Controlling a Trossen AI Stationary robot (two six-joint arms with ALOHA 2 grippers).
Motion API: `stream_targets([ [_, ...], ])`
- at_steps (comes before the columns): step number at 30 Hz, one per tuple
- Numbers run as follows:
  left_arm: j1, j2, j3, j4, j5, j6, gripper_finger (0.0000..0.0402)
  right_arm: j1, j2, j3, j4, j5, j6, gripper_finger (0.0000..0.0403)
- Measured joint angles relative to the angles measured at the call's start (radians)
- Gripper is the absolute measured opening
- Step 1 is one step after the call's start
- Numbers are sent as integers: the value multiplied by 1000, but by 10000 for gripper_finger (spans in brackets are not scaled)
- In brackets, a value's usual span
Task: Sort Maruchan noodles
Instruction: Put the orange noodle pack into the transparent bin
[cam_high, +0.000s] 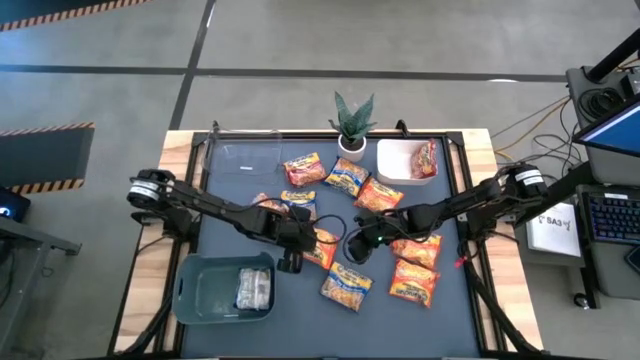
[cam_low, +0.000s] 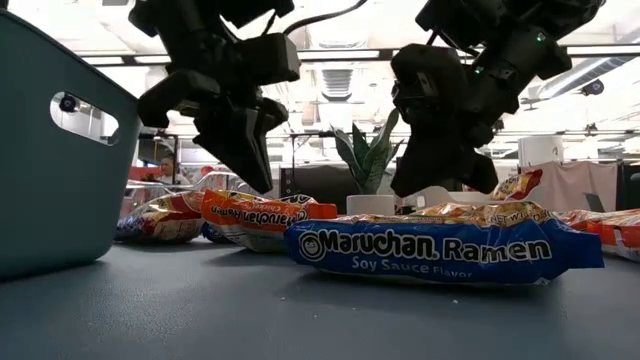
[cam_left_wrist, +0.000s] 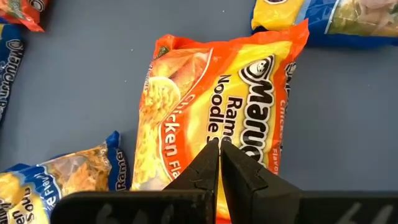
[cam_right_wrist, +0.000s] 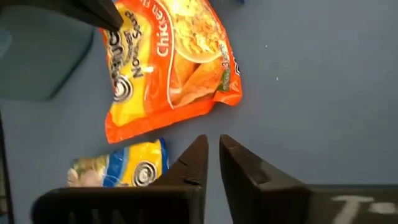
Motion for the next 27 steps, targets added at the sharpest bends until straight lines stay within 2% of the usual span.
stream_targets([
  [9,1,12,-8,-36,-1,-31,0,0,0,0,1,0,79,161],
  [15,0,32,-13,-35,-1,-51,0,0,2,-30,78,1,142,235],
  [21,0,60,-13,-36,8,-57,0,0,58,-74,224,-1,183,276],
  [27,0,62,-12,-37,18,-65,0,-10,162,-66,429,-24,162,291],
])
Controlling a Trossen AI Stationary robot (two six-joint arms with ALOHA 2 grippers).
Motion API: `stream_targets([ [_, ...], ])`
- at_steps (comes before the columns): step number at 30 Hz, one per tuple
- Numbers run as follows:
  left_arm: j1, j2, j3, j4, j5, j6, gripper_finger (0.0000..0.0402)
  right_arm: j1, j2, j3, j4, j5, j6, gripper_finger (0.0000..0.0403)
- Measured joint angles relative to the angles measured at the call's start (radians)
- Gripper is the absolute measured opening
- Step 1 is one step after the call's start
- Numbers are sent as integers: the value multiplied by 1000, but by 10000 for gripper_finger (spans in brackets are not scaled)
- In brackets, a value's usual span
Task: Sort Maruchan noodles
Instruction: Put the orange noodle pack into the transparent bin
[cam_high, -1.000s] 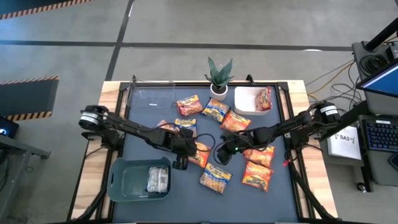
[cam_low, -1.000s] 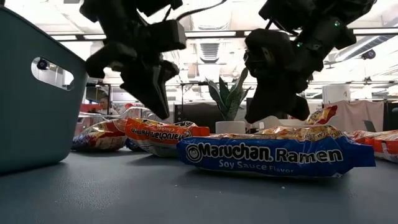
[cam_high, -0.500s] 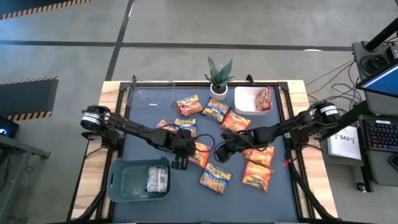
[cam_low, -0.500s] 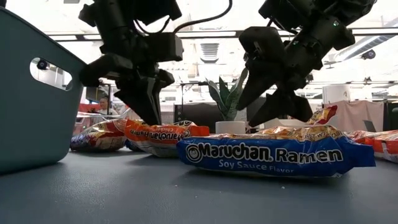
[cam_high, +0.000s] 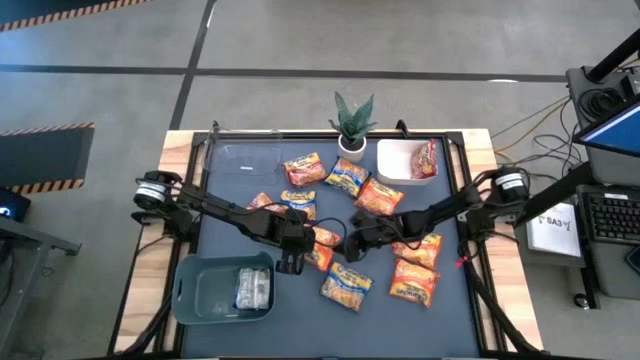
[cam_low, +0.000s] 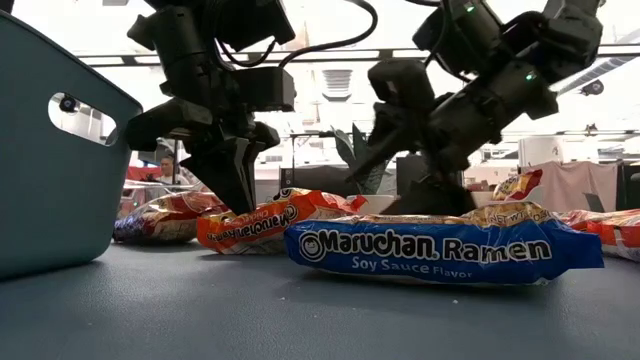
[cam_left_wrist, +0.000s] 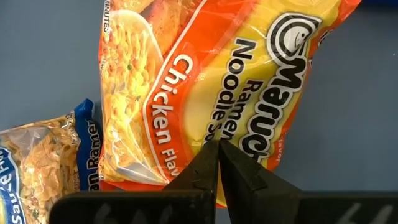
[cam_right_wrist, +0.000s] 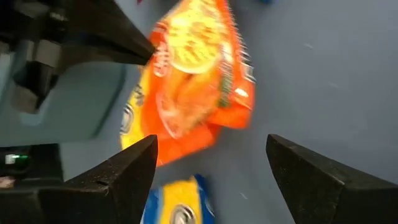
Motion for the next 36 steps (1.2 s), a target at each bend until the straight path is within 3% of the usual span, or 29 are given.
stream_targets([
  [17,0,0,-3,11,4,-4,0,-51,215,85,290,-66,-85,276],
  [29,0,1,-4,38,5,-22,0,-51,227,100,289,-79,-119,209],
  [36,0,1,-4,41,12,-44,0,-51,227,100,287,-79,-119,142],
])
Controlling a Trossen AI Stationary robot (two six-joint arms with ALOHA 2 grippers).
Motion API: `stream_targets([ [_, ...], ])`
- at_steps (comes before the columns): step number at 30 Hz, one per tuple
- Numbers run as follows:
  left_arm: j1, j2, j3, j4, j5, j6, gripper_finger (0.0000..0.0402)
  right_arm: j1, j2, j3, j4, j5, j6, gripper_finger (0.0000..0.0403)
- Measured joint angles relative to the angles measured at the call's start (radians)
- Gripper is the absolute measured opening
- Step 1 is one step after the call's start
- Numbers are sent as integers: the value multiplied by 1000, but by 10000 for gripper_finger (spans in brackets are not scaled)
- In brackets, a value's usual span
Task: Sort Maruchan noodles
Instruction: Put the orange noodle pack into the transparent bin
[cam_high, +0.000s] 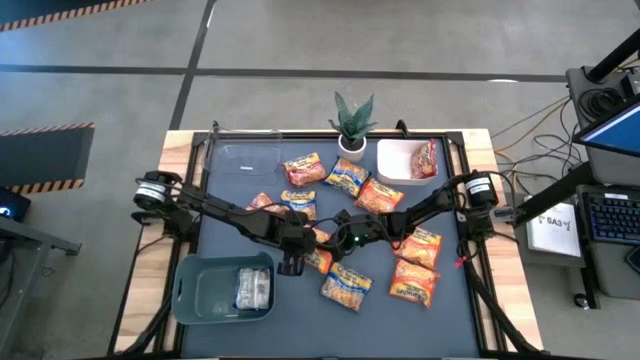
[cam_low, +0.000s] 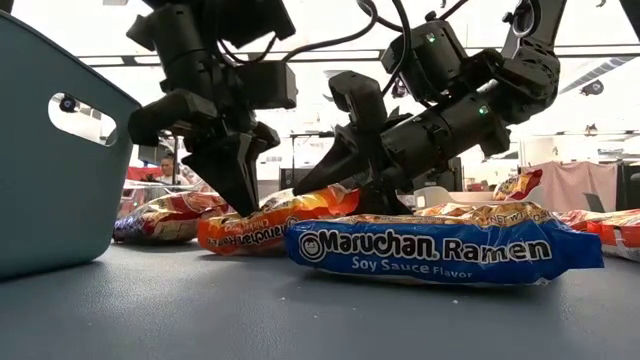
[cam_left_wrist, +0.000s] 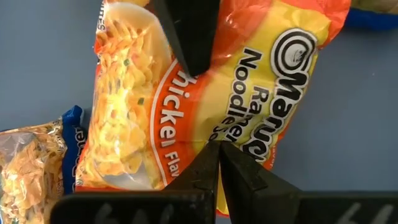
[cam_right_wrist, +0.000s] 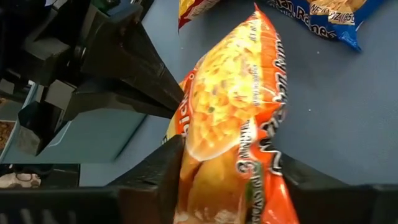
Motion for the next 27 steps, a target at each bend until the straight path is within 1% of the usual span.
stream_targets([
  [6,0,-15,-1,-2,1,-5,0,0,-3,0,0,1,-1,96],
  [10,0,-67,-2,-2,-6,14,0,0,-11,-1,1,-5,-45,75],
  [14,2,-145,-1,5,-18,51,0,0,-35,-2,1,-11,-118,67],
  [18,2,-235,-1,27,-31,76,0,3,-71,-3,-3,-7,-240,66],
  [20,2,-275,-6,70,-31,75,0,10,-92,-3,-8,1,-307,66],
  [22,1,-319,-19,110,-30,67,0,24,-120,-3,-22,19,-389,66],
  [24,1,-359,-33,128,-28,60,2,46,-154,-3,-68,62,-482,66],
  [26,1,-403,-59,135,-26,36,12,76,-195,-3,-137,134,-578,66],
  [27,1,-424,-74,143,-26,20,20,94,-216,-3,-171,189,-624,66],
])
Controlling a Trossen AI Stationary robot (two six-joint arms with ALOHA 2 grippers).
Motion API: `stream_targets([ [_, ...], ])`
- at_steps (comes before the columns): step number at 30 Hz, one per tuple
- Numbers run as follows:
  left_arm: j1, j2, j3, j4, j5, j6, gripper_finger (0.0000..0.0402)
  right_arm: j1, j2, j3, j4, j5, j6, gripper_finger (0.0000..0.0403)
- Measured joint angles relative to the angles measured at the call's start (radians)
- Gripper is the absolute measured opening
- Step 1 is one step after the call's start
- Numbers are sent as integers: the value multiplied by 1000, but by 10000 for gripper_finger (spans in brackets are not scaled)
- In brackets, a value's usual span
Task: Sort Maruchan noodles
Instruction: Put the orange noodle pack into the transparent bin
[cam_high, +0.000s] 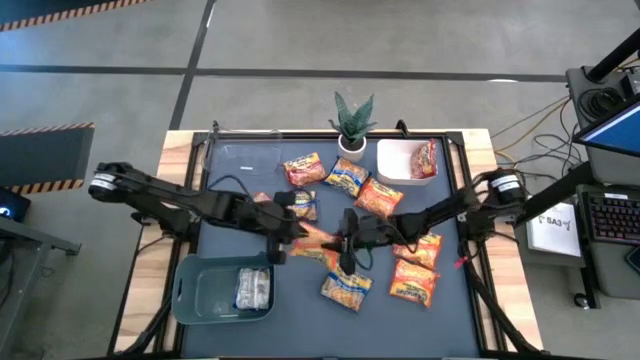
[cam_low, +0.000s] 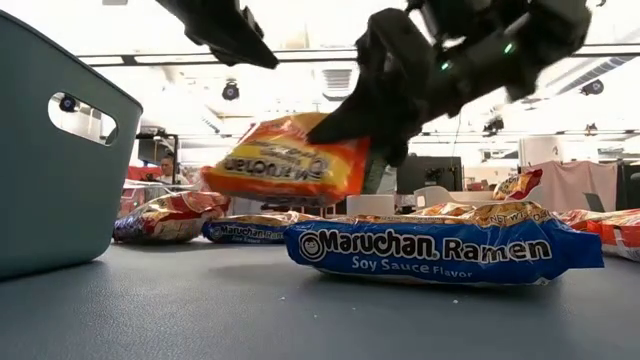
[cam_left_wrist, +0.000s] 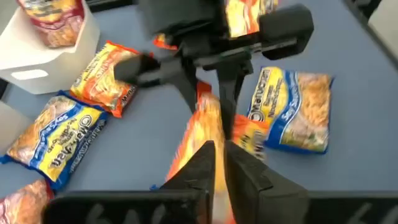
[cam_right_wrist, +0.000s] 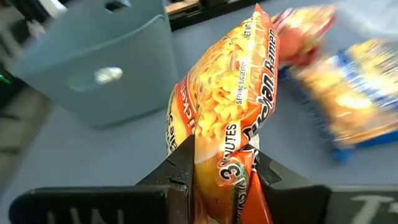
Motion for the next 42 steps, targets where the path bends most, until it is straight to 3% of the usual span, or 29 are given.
stream_targets([
  [4,1,-81,-78,87,0,-59,68,79,-77,0,-119,257,-166,66],
  [8,1,-138,-180,212,0,-93,133,145,-122,0,-149,405,-309,66],
  [14,1,-160,-303,423,-7,-122,221,186,-142,1,-133,438,-405,66],
  [19,1,-133,-331,510,-9,-127,255,194,-139,5,-119,438,-446,66],
  [31,4,-29,-328,639,-7,-123,251,195,-138,5,-29,438,-527,66],
  [42,4,22,-298,635,-1,-122,122,195,-138,5,-42,440,-525,66],
])
